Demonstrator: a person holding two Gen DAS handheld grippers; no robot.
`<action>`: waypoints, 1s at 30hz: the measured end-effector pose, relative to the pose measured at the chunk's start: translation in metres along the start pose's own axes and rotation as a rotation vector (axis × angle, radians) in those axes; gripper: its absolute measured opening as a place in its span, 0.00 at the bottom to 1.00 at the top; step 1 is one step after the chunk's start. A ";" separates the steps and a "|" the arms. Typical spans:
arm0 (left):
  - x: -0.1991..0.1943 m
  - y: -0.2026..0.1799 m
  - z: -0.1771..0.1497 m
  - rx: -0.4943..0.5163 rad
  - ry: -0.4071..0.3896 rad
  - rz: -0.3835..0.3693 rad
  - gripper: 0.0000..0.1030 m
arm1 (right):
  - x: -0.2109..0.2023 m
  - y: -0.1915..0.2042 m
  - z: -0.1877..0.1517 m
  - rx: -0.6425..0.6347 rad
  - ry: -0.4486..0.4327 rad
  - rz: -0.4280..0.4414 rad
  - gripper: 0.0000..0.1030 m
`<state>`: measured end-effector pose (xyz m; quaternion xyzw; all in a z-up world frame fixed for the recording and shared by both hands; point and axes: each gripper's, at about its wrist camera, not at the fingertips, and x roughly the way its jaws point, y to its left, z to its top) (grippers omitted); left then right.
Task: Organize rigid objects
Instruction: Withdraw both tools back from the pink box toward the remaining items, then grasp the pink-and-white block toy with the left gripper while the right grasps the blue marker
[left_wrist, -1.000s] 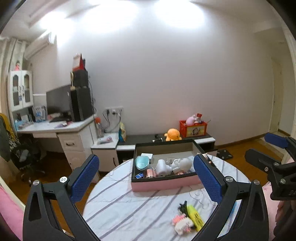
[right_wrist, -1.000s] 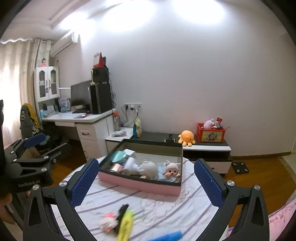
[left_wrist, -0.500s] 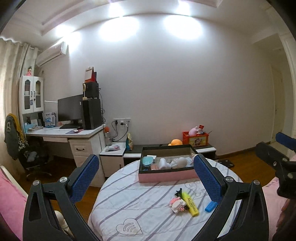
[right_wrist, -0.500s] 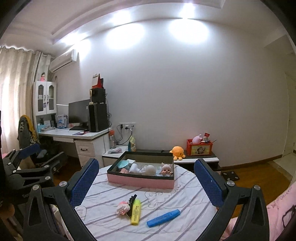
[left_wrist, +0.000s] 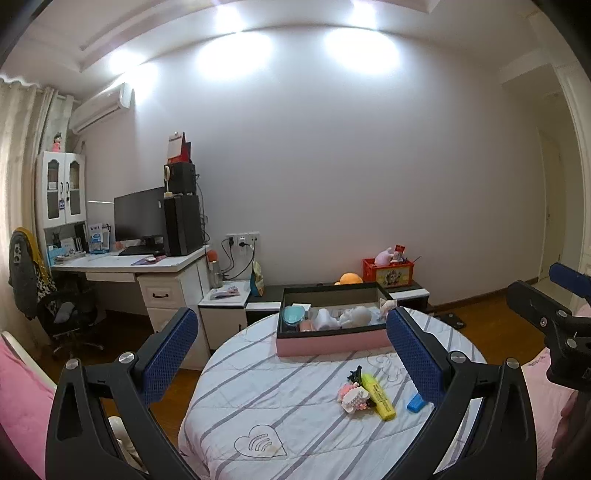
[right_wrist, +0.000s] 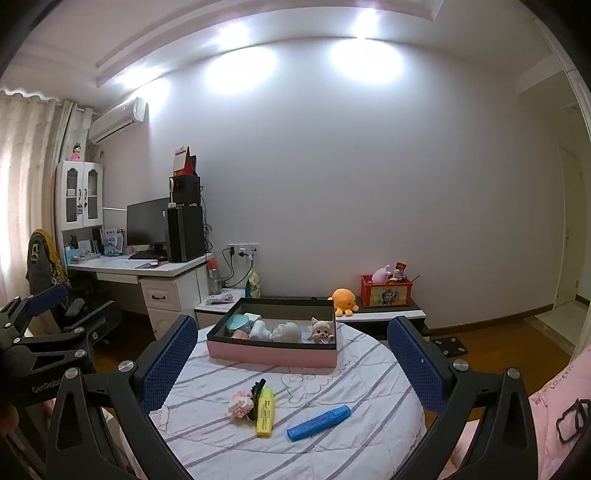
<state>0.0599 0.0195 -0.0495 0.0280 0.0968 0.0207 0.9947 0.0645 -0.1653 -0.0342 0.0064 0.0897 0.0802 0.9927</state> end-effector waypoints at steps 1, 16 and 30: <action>0.001 0.000 -0.001 0.002 0.005 0.000 1.00 | 0.000 -0.001 -0.001 0.000 0.004 -0.001 1.00; 0.064 0.008 -0.052 -0.001 0.217 -0.012 1.00 | 0.068 -0.021 -0.066 0.058 0.284 -0.067 1.00; 0.123 0.005 -0.099 0.001 0.420 -0.035 1.00 | 0.186 -0.043 -0.145 0.153 0.640 -0.098 1.00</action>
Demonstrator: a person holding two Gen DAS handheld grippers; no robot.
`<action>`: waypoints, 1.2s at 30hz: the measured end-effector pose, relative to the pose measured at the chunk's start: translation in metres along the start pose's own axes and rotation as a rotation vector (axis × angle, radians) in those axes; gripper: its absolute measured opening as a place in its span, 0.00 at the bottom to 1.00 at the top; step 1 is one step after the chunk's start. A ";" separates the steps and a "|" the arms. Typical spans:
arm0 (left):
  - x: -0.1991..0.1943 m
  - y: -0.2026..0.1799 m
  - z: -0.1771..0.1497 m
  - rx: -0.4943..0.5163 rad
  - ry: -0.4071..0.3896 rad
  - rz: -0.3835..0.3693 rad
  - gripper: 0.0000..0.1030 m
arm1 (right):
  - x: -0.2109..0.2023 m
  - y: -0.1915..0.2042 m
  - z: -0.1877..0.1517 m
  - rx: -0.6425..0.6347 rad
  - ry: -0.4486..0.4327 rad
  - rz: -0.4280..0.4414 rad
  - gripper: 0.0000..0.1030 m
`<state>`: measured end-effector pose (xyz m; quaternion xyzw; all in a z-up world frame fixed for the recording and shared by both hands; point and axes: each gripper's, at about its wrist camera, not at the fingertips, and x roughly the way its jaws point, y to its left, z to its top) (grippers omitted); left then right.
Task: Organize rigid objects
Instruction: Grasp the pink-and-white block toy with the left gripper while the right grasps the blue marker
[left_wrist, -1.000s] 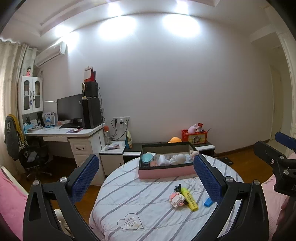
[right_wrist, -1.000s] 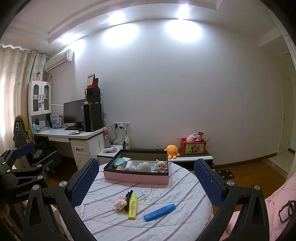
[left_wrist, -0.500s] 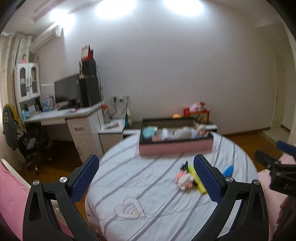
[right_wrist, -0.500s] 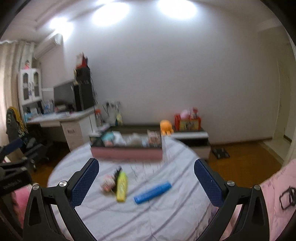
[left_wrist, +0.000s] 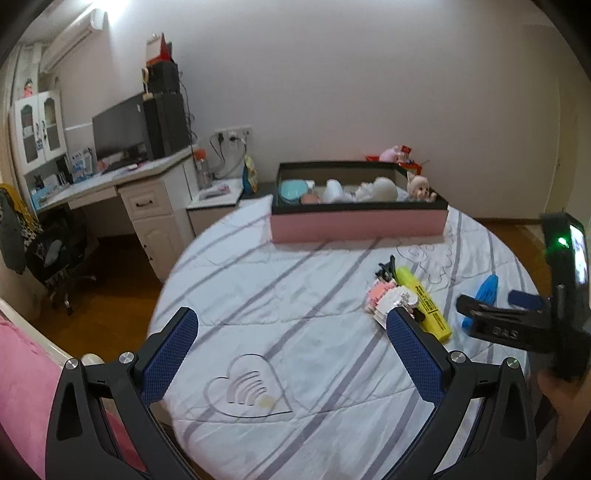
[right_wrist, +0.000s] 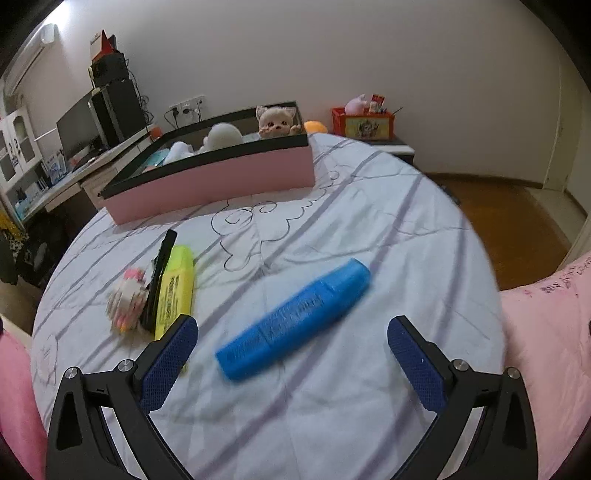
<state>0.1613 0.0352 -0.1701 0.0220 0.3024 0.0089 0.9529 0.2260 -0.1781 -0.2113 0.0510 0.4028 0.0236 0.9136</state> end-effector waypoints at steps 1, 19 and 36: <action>0.004 -0.002 0.000 -0.002 0.009 -0.011 1.00 | 0.003 0.002 0.002 -0.021 0.007 -0.007 1.00; 0.099 -0.054 0.008 -0.051 0.218 -0.108 1.00 | 0.011 -0.016 0.006 -0.150 0.011 0.045 0.65; 0.109 -0.013 -0.001 -0.089 0.245 -0.069 1.00 | 0.012 -0.017 0.006 -0.156 0.002 0.049 0.65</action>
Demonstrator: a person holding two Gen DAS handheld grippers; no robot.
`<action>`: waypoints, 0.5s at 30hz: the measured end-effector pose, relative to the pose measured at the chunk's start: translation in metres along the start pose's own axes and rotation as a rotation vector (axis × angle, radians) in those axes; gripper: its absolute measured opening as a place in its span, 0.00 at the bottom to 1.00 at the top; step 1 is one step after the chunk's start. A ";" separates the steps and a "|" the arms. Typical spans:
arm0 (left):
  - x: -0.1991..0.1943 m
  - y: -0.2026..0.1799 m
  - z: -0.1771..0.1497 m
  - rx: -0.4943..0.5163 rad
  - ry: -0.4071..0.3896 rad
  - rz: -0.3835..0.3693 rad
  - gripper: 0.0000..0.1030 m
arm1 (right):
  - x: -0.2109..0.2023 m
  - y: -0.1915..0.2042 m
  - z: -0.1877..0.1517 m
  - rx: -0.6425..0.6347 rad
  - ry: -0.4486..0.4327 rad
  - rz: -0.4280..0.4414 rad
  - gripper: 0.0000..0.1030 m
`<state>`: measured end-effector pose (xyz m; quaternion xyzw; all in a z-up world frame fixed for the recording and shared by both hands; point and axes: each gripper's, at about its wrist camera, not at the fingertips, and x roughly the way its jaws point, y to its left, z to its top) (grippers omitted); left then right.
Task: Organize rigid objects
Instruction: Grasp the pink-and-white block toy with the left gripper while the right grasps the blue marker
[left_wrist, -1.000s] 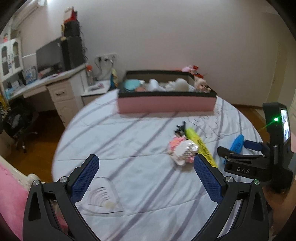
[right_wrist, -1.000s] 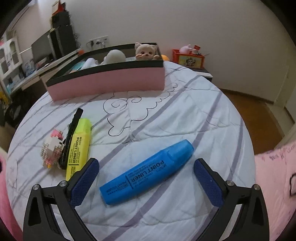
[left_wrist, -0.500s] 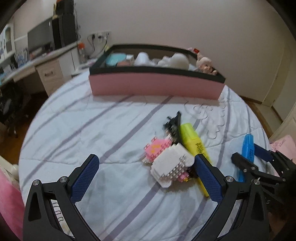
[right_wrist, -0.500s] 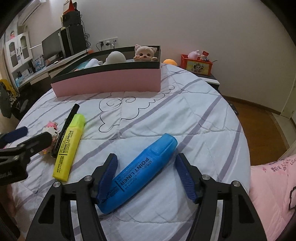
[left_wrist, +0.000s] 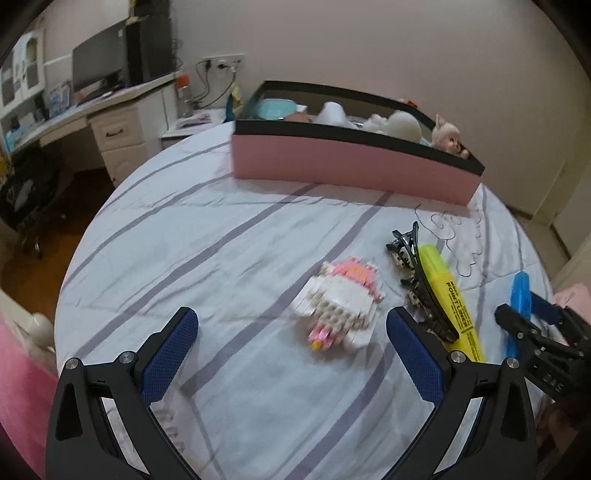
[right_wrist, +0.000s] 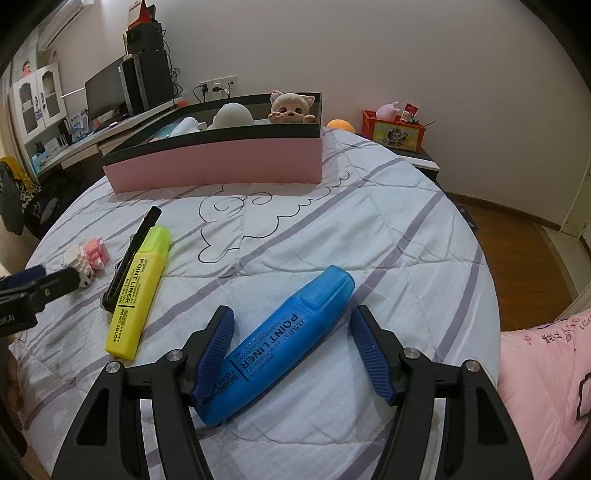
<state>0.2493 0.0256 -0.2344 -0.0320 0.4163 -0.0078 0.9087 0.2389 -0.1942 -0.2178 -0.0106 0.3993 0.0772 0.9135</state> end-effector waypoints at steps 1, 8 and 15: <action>0.006 -0.004 0.002 0.022 0.015 0.006 1.00 | 0.000 -0.001 0.000 0.002 -0.001 0.001 0.65; 0.014 -0.014 0.007 0.089 0.036 -0.025 0.65 | -0.001 -0.002 -0.001 0.017 -0.011 0.011 0.65; 0.009 -0.018 0.008 0.117 0.013 -0.033 0.43 | -0.003 -0.004 -0.003 0.036 -0.023 0.011 0.65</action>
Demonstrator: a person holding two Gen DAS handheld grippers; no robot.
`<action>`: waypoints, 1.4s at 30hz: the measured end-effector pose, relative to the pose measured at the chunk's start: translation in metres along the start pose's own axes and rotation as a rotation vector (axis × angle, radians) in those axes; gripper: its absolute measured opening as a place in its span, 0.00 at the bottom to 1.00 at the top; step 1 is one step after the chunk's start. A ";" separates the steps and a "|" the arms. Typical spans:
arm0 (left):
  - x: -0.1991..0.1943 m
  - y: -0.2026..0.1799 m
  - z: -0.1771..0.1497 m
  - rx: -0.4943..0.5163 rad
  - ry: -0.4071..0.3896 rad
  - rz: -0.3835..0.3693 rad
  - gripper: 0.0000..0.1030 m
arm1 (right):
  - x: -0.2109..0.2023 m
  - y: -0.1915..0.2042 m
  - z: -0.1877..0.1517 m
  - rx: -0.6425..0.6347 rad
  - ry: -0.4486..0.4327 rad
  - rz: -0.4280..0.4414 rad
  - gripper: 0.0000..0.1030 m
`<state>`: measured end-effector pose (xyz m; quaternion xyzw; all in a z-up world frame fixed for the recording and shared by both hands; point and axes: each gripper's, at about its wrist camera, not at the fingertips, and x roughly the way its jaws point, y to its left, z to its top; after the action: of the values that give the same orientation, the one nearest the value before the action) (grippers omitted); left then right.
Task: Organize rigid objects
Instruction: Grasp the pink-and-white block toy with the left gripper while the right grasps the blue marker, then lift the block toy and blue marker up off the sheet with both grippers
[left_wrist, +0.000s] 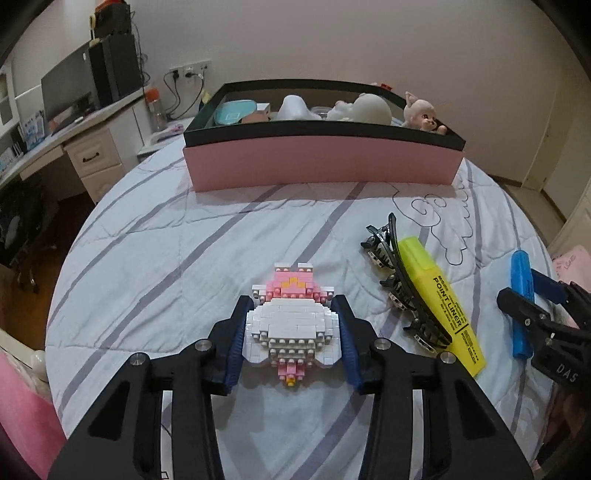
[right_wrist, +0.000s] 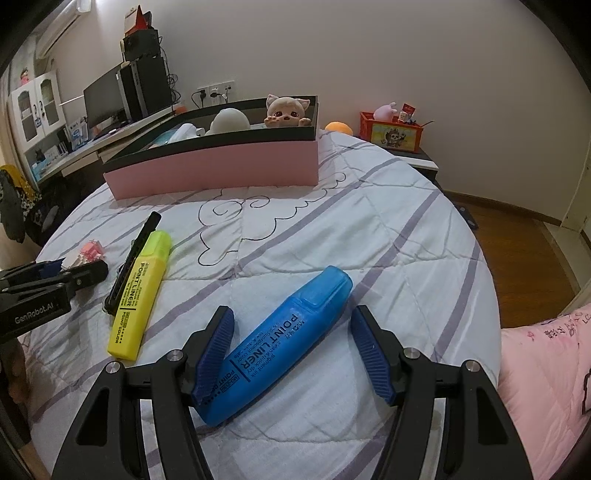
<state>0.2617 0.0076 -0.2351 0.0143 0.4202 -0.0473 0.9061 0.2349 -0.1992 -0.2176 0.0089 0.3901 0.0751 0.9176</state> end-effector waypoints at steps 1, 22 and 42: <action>0.000 -0.001 0.000 0.003 0.001 0.002 0.43 | 0.000 0.000 0.000 0.003 0.000 0.001 0.65; 0.002 0.000 0.000 0.000 0.012 -0.007 0.43 | -0.002 0.004 -0.001 -0.007 0.005 -0.033 0.66; -0.004 0.009 -0.010 -0.032 -0.013 0.001 0.43 | 0.001 0.014 0.006 -0.097 0.026 0.007 0.28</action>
<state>0.2520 0.0172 -0.2386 -0.0003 0.4150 -0.0400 0.9089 0.2380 -0.1848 -0.2126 -0.0354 0.3980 0.0972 0.9115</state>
